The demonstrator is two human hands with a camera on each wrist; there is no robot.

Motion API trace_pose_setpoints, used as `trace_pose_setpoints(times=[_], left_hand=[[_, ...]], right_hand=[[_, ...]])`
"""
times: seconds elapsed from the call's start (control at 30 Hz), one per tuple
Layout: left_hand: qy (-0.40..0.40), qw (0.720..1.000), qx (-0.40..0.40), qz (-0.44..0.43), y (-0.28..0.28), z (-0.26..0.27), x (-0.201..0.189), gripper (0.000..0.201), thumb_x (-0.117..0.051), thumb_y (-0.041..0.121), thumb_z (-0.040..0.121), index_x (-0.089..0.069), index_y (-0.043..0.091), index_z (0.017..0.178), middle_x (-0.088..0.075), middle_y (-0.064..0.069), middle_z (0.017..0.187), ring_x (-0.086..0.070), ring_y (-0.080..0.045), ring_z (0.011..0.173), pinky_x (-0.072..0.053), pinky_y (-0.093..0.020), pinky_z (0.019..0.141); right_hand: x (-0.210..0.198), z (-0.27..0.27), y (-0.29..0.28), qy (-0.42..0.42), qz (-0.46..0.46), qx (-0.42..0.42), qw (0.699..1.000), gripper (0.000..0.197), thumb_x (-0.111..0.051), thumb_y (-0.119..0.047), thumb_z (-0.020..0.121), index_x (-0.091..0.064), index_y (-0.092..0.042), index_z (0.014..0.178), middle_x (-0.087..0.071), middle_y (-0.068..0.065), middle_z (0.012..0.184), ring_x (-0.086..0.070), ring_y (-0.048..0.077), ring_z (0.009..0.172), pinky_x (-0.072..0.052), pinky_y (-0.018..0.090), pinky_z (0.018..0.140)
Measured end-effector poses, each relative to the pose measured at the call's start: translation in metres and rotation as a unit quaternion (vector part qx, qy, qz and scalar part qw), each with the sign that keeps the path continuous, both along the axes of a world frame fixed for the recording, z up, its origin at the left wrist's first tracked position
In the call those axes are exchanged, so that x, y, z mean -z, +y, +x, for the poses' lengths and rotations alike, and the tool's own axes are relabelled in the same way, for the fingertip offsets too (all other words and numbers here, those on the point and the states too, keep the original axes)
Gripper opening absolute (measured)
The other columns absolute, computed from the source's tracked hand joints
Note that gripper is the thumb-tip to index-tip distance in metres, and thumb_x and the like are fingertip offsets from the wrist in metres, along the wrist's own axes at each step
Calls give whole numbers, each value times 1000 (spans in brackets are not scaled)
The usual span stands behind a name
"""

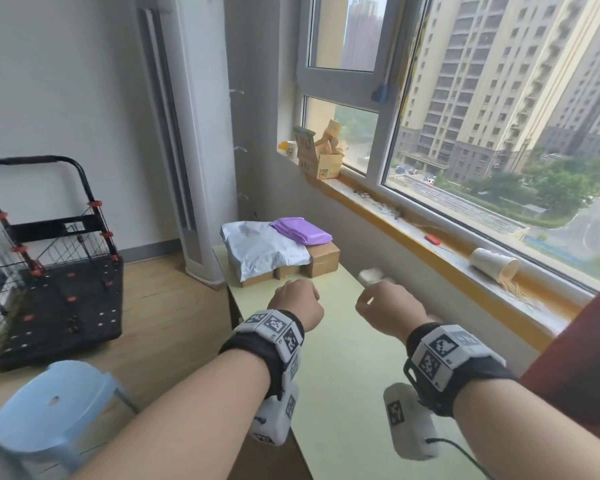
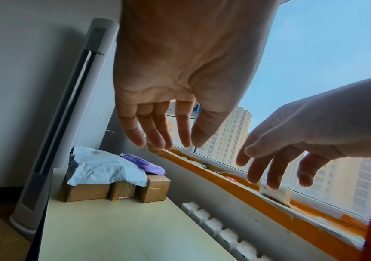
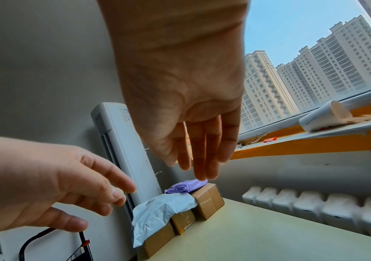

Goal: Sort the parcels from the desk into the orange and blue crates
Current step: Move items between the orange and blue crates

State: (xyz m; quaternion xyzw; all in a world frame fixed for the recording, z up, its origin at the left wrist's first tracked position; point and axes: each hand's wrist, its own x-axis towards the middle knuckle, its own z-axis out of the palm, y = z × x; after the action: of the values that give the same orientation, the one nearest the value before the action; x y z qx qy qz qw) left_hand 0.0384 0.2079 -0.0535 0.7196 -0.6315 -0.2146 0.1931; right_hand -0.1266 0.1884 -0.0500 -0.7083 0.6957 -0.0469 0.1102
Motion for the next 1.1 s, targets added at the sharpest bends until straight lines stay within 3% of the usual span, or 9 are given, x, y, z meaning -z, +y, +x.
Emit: trace_pose_setpoints(times=[0.13, 0.23, 0.43, 0.67, 0.77, 0.93, 1.1], left_hand=[[2, 1000, 15, -2, -42, 22, 8, 31, -51, 12, 87, -62, 24, 114, -56, 0, 128, -50, -21, 121, -44, -31, 98], [1, 999, 34, -5, -81, 42, 9, 34, -50, 10, 86, -63, 24, 115, -57, 1, 128, -49, -21, 122, -44, -30, 97], [-6, 998, 66, -4, -164, 97, 9, 26, -54, 14, 87, -67, 20, 109, -61, -5, 124, -55, -26, 116, -46, -31, 96], [6, 996, 87, 20, -237, 157, 25, 29, -54, 18, 89, -61, 23, 116, -56, -2, 130, -51, -22, 121, -43, -32, 100], [6, 995, 95, 36, -258, 173, 36, 28, -54, 18, 89, -61, 21, 116, -56, -3, 130, -50, -24, 122, -42, -34, 102], [15, 994, 97, 52, -290, 183, 50, 29, -52, 15, 89, -61, 22, 115, -51, -6, 132, -49, -24, 122, -40, -33, 104], [32, 993, 100, 55, -325, 178, 55, 33, -50, 13, 88, -60, 23, 119, -46, -5, 134, -50, -23, 122, -38, -29, 102]], right_hand=[[5, 25, -32, -5, 0, 9, 1000, 25, -48, -22, 91, -72, -20, 100, -63, 2, 105, -58, 25, 99, -49, 33, 78], [7, 46, -64, -10, -2, 14, 1000, 24, -49, -21, 91, -72, -19, 96, -68, 1, 101, -63, 23, 94, -46, 30, 69], [8, 102, -133, -15, -5, 38, 999, 25, -48, -23, 92, -71, -20, 103, -69, -1, 104, -63, 23, 99, -42, 28, 69], [15, 160, -186, -12, 8, 54, 998, 25, -51, -23, 89, -70, -20, 105, -69, 0, 107, -64, 23, 99, -46, 27, 73], [23, 171, -201, -22, 4, 64, 998, 30, -55, -24, 88, -66, -26, 117, -68, -5, 111, -62, 18, 105, -42, 25, 73], [36, 178, -225, -27, 2, 62, 998, 46, -59, -18, 85, -55, -24, 130, -63, -2, 124, -56, 20, 117, -47, 29, 82], [48, 171, -264, -38, 5, 70, 997, 55, -64, -17, 82, -49, -20, 135, -55, 4, 123, -50, 26, 119, -48, 34, 87]])
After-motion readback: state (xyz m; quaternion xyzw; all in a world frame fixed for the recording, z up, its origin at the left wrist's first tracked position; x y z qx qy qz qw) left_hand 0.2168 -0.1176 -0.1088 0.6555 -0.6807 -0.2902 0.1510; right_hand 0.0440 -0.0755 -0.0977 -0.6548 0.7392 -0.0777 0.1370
